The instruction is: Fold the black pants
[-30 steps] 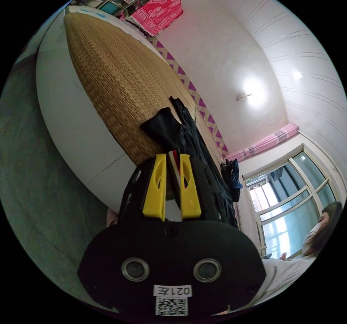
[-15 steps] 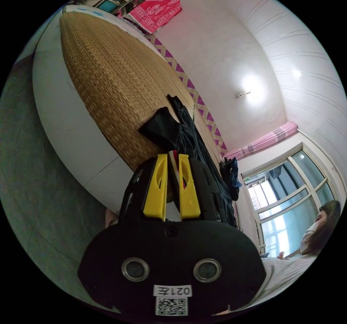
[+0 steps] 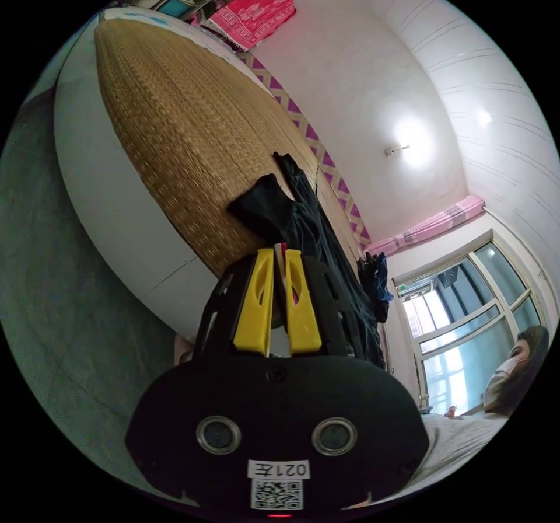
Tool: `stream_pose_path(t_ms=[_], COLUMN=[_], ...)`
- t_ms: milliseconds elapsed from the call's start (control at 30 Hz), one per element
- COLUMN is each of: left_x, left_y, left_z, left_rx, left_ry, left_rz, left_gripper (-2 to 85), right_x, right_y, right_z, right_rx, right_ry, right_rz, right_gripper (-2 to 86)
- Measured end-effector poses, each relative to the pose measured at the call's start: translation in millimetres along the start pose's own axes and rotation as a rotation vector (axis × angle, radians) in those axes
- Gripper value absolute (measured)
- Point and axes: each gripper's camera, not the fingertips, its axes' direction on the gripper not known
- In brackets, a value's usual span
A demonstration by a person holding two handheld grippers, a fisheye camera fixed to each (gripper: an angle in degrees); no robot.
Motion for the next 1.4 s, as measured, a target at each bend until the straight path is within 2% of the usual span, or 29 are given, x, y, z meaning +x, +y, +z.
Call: stream_pose_path(t_ms=[167, 333, 533, 700, 833, 1000, 1133, 1300, 1400], left_x=[56.3, 126.1, 185.5, 169.9, 157.3, 134.7, 113.8, 99.4, 87.6], left_y=[-52.8, -129.6, -229.1, -264.0, -268.6, -264.4, -265.3, -272.6, -280.6], left_z=[3.6, 45.1, 172.4, 282.2, 283.0, 224.8, 229.1, 268.0, 279.2], left_rx=[-0.022, -0.082, -0.197, -0.323, -0.293, -0.103, -0.217, -0.313, -0.294], left_ry=[0.024, -0.057, -0.232, -0.379, -0.373, -0.434, -0.238, -0.254, -0.229], left_rz=[0.12, 0.225, 0.276, 0.232, 0.262, 0.223, 0.232, 0.199, 0.156], left_gripper=[0.0, 0.2, 2.4, 4.8, 5.9, 4.2, 5.5, 8.9, 5.0], right_x=[-48.5, -91.1, -87.7, -48.2, -72.4, -117.3, -143.7, -165.2, -164.5], right_y=[-40.4, -111.4, -222.9, -272.1, -238.8, -148.6, -82.1, 7.9, 53.6], right_z=[15.7, 81.3, 214.9, 304.0, 301.4, 299.0, 335.6, 404.9, 437.5], right_rx=[-0.056, -0.162, -0.234, -0.289, -0.302, -0.374, -0.502, -0.692, -0.776], right_ry=[-0.102, -0.167, -0.088, 0.171, 0.222, 0.268, 0.237, 0.138, 0.176], right_rz=[-0.084, -0.114, -0.105, -0.121, -0.259, -0.52, -0.687, -0.866, -0.953], right_gripper=[0.4, 0.7, 3.7, 10.9, 12.2, 11.6, 11.4, 11.6, 11.9])
